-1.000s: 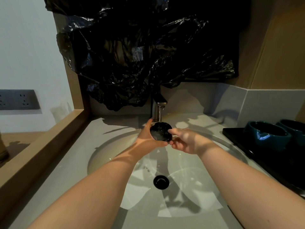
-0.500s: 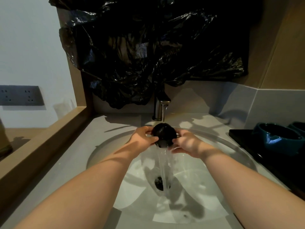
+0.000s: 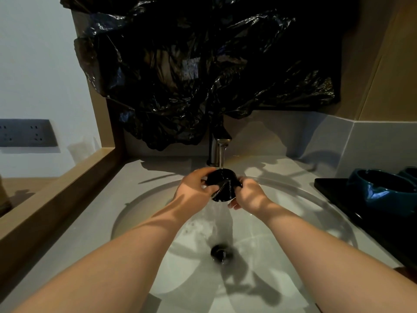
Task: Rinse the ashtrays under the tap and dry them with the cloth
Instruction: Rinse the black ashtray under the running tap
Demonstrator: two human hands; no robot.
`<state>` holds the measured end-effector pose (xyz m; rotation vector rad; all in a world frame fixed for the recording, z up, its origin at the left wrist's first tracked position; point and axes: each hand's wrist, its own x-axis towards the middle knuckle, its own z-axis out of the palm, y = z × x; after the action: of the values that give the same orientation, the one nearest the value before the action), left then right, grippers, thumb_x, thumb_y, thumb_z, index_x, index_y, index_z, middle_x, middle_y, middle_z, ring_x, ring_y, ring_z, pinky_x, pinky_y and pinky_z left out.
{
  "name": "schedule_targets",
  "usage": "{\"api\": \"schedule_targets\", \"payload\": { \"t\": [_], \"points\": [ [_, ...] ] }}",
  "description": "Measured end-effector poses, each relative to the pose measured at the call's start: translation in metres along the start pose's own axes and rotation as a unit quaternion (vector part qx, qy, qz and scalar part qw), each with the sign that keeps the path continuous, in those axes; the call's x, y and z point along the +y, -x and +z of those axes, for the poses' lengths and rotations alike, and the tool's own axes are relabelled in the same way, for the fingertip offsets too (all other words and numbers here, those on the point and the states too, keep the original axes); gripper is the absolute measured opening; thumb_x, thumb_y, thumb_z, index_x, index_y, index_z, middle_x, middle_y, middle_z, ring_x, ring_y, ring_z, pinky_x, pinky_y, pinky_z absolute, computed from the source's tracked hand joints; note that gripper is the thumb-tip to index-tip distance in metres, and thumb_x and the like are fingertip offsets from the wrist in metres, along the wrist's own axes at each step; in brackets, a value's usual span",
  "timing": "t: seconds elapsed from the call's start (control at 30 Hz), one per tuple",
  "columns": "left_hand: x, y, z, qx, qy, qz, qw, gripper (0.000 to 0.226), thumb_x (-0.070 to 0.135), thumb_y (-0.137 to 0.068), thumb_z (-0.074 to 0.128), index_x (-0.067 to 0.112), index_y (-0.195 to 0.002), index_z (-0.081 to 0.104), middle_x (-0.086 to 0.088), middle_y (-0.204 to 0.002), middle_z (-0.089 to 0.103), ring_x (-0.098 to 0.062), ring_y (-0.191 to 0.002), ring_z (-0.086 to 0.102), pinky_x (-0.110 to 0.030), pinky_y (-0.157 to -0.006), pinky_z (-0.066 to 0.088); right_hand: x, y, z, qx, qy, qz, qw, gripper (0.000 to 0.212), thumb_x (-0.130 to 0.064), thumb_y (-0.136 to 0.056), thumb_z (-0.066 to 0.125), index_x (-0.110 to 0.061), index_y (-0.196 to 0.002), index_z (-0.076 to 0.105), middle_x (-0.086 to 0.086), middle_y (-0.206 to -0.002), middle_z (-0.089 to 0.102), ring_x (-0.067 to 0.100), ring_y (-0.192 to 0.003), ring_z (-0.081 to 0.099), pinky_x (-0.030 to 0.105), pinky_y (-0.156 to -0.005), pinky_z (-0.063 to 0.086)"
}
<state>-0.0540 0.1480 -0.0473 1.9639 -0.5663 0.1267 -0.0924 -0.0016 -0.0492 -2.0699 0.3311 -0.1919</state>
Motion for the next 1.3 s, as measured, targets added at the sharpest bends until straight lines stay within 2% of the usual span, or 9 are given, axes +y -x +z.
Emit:
{"api": "schedule_targets", "payload": {
  "t": [0.23, 0.37, 0.47, 0.67, 0.87, 1.03, 1.13, 1.2, 1.3],
  "points": [
    [0.002, -0.001, 0.001, -0.027, 0.057, -0.034, 0.997, 0.05, 0.013, -0.08, 0.075, 0.019, -0.127, 0.059, 0.008, -0.109, 0.063, -0.009, -0.104, 0.062, -0.023, -0.091, 0.048, -0.004, 0.007, -0.005, -0.066, -0.185, 0.122, 0.973, 0.026, -0.011, -0.099, 0.036, -0.001, -0.109, 0.057, 0.018, -0.09, 0.07, 0.027, -0.069, 0.067, 0.035, -0.065, 0.058],
    [0.001, 0.0, -0.001, -0.037, 0.128, -0.111, 0.985, 0.037, 0.01, -0.088, 0.068, 0.008, -0.124, 0.061, -0.005, -0.103, 0.066, -0.019, -0.095, 0.066, -0.027, -0.082, 0.057, -0.007, 0.01, -0.005, -0.089, -0.129, 0.127, 0.979, 0.026, -0.013, -0.099, 0.034, -0.001, -0.108, 0.055, 0.019, -0.094, 0.068, 0.029, -0.071, 0.067, 0.036, -0.067, 0.057],
    [0.0, -0.002, -0.001, -0.016, 0.148, -0.176, 0.973, 0.029, 0.016, -0.092, 0.064, 0.006, -0.119, 0.064, -0.015, -0.1, 0.069, -0.028, -0.091, 0.069, -0.03, -0.075, 0.059, -0.008, 0.006, -0.005, -0.086, -0.123, 0.114, 0.982, 0.023, -0.013, -0.1, 0.036, -0.002, -0.115, 0.05, 0.017, -0.098, 0.067, 0.026, -0.063, 0.067, 0.032, -0.054, 0.056],
    [-0.001, -0.005, -0.002, -0.031, 0.218, -0.275, 0.936, 0.03, 0.029, -0.098, 0.052, 0.009, -0.121, 0.058, -0.018, -0.109, 0.067, -0.029, -0.086, 0.072, -0.037, -0.072, 0.061, -0.009, 0.004, -0.009, -0.069, -0.223, 0.12, 0.965, 0.027, -0.021, -0.098, 0.049, 0.001, -0.115, 0.049, 0.019, -0.075, 0.062, 0.025, -0.047, 0.058, 0.026, -0.041, 0.05],
    [0.007, 0.007, -0.008, -0.119, 0.22, -0.346, 0.904, 0.035, 0.03, -0.102, 0.042, 0.005, -0.123, 0.053, -0.021, -0.096, 0.071, -0.031, -0.07, 0.072, -0.033, -0.063, 0.061, -0.009, 0.004, -0.012, -0.036, -0.148, 0.138, 0.979, 0.038, -0.04, -0.092, 0.055, -0.003, -0.096, 0.06, 0.011, -0.059, 0.059, 0.018, -0.037, 0.047, 0.02, -0.036, 0.038],
    [0.01, 0.0, -0.009, -0.015, 0.141, -0.319, 0.937, 0.036, 0.044, -0.092, 0.057, 0.012, -0.11, 0.061, -0.016, -0.087, 0.07, -0.021, -0.054, 0.066, -0.025, -0.049, 0.057, -0.013, 0.009, -0.003, -0.122, -0.223, 0.193, 0.948, 0.028, -0.024, -0.101, 0.037, -0.003, -0.095, 0.054, 0.016, -0.075, 0.062, 0.018, -0.04, 0.059, 0.022, -0.038, 0.048],
    [0.009, -0.002, -0.007, 0.013, 0.105, -0.252, 0.962, 0.031, 0.038, -0.093, 0.058, 0.012, -0.107, 0.065, -0.013, -0.097, 0.07, -0.024, -0.074, 0.068, -0.028, -0.056, 0.056, -0.014, 0.013, 0.0, -0.171, -0.296, 0.214, 0.915, 0.025, -0.007, -0.101, 0.028, 0.002, -0.094, 0.05, 0.021, -0.088, 0.062, 0.027, -0.059, 0.067, 0.03, -0.053, 0.058],
    [0.009, -0.002, -0.005, -0.004, 0.114, -0.218, 0.969, 0.031, 0.032, -0.097, 0.053, 0.01, -0.116, 0.063, -0.014, -0.108, 0.068, -0.029, -0.094, 0.067, -0.033, -0.065, 0.058, -0.013, 0.014, 0.0, -0.171, -0.298, 0.197, 0.918, 0.029, -0.001, -0.1, 0.024, 0.003, -0.092, 0.051, 0.021, -0.088, 0.062, 0.029, -0.07, 0.064, 0.032, -0.062, 0.057],
    [0.007, 0.0, -0.003, -0.035, 0.106, -0.216, 0.97, 0.027, 0.024, -0.101, 0.045, 0.012, -0.121, 0.058, -0.01, -0.117, 0.062, -0.028, -0.106, 0.062, -0.035, -0.078, 0.055, -0.011, 0.009, -0.002, -0.133, -0.266, 0.164, 0.941, 0.024, -0.003, -0.101, 0.03, 0.004, -0.11, 0.051, 0.02, -0.095, 0.062, 0.028, -0.071, 0.062, 0.032, -0.057, 0.058]
  ]
}}
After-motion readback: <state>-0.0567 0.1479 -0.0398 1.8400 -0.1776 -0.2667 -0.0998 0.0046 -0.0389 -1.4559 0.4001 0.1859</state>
